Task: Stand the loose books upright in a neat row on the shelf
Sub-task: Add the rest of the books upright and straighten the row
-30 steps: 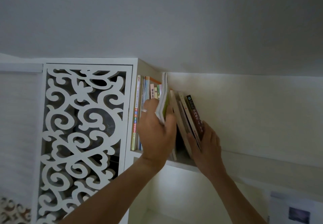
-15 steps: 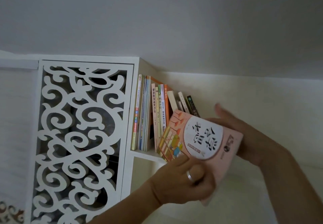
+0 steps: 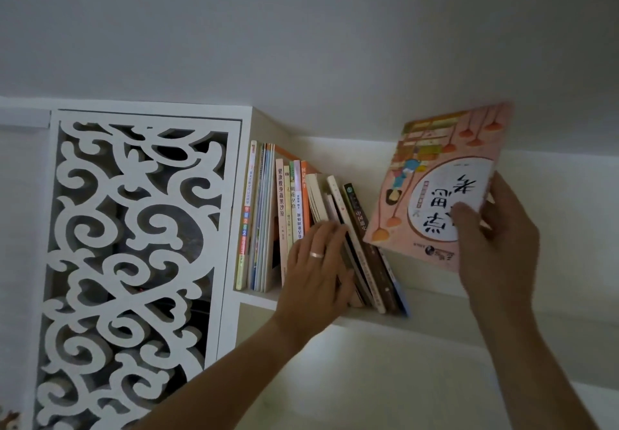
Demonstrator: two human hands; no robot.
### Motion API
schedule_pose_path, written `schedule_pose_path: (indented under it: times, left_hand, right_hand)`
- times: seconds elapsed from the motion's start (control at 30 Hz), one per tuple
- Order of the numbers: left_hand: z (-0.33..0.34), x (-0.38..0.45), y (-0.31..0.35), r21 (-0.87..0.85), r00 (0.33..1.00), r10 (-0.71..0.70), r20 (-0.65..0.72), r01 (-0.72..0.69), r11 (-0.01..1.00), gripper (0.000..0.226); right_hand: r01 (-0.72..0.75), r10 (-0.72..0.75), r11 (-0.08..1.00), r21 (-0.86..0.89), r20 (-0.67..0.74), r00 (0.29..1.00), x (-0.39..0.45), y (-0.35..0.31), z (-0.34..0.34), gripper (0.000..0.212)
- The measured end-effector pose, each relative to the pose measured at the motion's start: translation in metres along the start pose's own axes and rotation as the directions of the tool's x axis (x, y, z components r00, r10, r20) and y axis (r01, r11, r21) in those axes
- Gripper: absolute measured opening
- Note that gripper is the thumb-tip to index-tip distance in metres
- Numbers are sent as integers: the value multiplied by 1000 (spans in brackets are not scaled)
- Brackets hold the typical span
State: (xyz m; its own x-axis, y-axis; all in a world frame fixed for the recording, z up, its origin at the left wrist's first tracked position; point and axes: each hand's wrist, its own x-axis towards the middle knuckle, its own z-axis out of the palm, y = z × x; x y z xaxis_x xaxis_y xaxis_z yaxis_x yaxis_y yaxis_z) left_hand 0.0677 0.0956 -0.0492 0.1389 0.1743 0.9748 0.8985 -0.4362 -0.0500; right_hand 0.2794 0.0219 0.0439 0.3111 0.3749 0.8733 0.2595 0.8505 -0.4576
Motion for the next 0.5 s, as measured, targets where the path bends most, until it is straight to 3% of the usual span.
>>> schedule_pose_path:
  times: [0.07,0.13,0.3,0.4,0.5]
  left_hand:
    - [8,-2,-6,67,997,-31,71,26,997,61]
    - [15,-7,-10,103,994,-19,107,8,995,68]
    - [23,-16,-15,110,996,-21,92,10,994,76]
    - [23,-16,-15,115,995,-24,96,13,993,75]
    - [23,-17,-14,114,996,-18,86,9,993,76]
  right_hand:
    - [192,-205,939,-284,-16,979,-10,21,6,54]
    - [274,-306,826,-493,17,952,-20,41,12,56]
    - [331,-309,678,-657,155,939,-44,87,19,56]
    - [88,-204,763,-641,-110,973,-42,98,13,58]
    - [11,-267,790,-612,-329,906,-30,100,3,56]
